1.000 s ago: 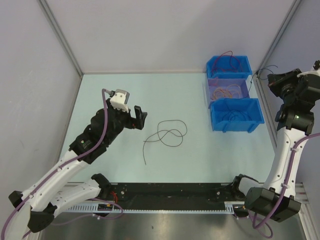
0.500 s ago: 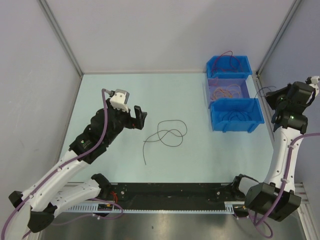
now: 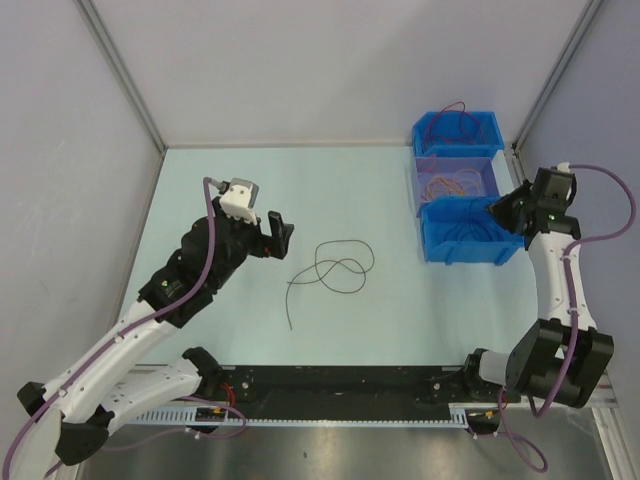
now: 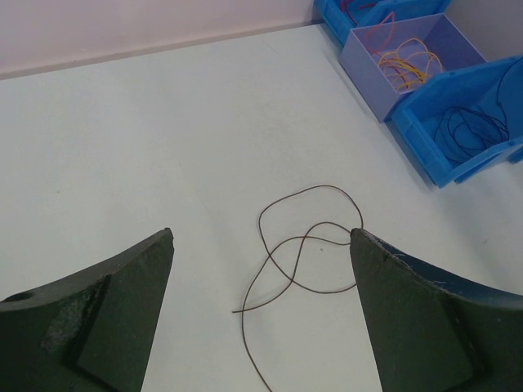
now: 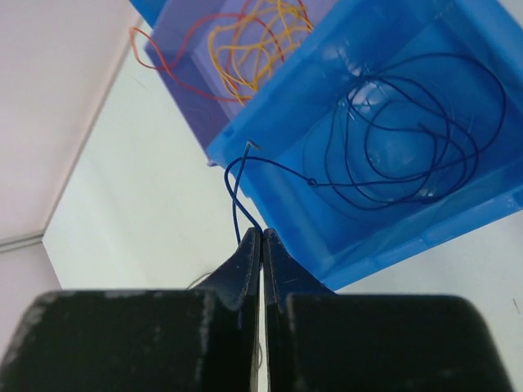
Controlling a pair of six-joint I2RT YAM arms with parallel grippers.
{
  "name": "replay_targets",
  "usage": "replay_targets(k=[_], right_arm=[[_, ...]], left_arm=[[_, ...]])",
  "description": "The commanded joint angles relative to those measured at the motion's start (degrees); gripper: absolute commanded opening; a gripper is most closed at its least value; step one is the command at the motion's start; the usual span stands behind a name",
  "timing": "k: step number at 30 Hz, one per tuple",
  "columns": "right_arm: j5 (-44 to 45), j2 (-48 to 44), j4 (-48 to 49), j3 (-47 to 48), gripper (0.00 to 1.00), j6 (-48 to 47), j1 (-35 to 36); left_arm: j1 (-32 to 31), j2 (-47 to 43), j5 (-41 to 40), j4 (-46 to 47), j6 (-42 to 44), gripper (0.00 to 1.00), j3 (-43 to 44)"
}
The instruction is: Untangle the cables
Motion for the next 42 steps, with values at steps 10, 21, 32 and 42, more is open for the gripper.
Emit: replay_targets(k=[10,21,32,42], right_arm=[[6.06,5.26,3.94,-5.32,0.0,1.95,-0.88],[5.45,5.1,4.65,-5.5,0.0,-0.07,-4.13],[3.78,-2.46,6.84,-5.41,0.61,-1.3,-4.67],[4.83,-7.74,6.05,-3.3,0.62,-2.8,4.55]], left_arm=[[0.39,-0.24,0.69,0.37,0.79,0.93,0.06],[0.39,0.55,0.52,0.19,0.79,0.93,0.15],[0.48,1.34,0.17,-0.25,0.79,0.94,0.41],[0.74,2.92,0.26,-1.13,0.43,0.94,1.02]])
